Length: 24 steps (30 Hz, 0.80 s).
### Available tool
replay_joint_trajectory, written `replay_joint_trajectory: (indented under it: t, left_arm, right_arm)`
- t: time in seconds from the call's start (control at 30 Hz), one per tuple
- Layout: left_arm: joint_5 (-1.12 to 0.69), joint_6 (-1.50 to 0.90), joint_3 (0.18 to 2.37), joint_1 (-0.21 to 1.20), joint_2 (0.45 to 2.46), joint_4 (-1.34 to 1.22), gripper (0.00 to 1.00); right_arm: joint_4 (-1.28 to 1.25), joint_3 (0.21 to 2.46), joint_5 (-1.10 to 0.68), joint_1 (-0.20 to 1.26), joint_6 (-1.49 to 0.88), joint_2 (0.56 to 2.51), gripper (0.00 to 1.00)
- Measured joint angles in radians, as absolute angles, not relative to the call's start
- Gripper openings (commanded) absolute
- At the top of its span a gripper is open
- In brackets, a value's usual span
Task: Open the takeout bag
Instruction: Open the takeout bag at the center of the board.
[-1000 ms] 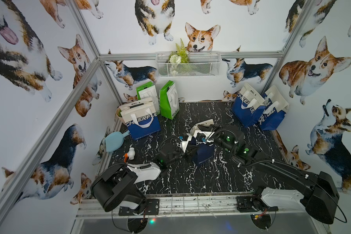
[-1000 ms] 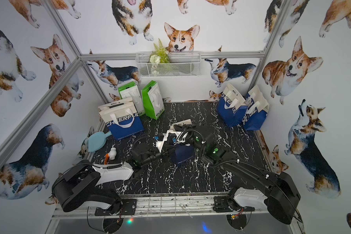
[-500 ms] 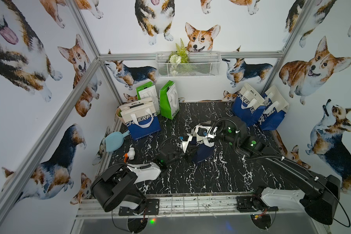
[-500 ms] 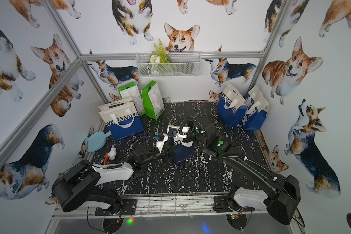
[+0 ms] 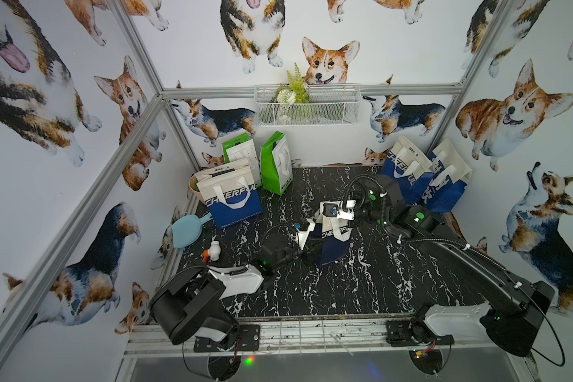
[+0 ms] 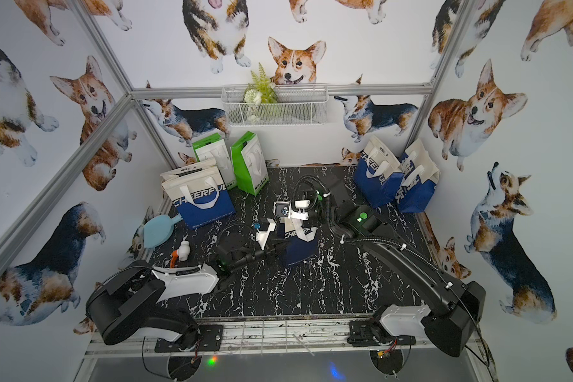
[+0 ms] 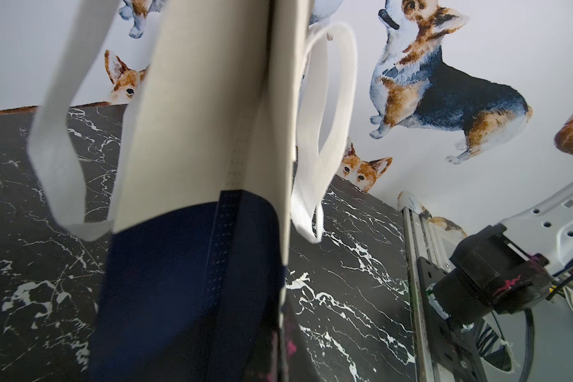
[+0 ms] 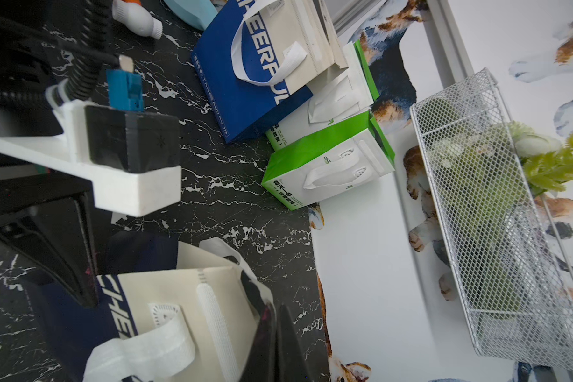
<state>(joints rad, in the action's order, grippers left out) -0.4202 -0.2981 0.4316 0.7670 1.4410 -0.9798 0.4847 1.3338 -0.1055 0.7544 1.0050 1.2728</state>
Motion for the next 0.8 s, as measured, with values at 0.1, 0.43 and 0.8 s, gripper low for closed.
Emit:
replay_joint_trajectory:
  t: [0.1, 0.43, 0.8]
  left_arm:
    - [-0.429, -0.294, 0.437, 0.768, 1.443, -0.974, 0.0]
    - [-0.44, -0.281, 0.442, 0.768, 1.442, -0.958, 0.0]
    - [-0.439, -0.253, 0.461, 0.769, 1.436, -0.908, 0.0]
  right_arm:
    - [0.554, 1.387, -0.109, 0.753, 1.025, 1.294, 0.0]
    - [0.744, 1.524, -0.116, 0.753, 1.056, 1.354, 0.0]
    - [0.869, 1.635, -0.107, 0.753, 1.078, 1.416, 0.0]
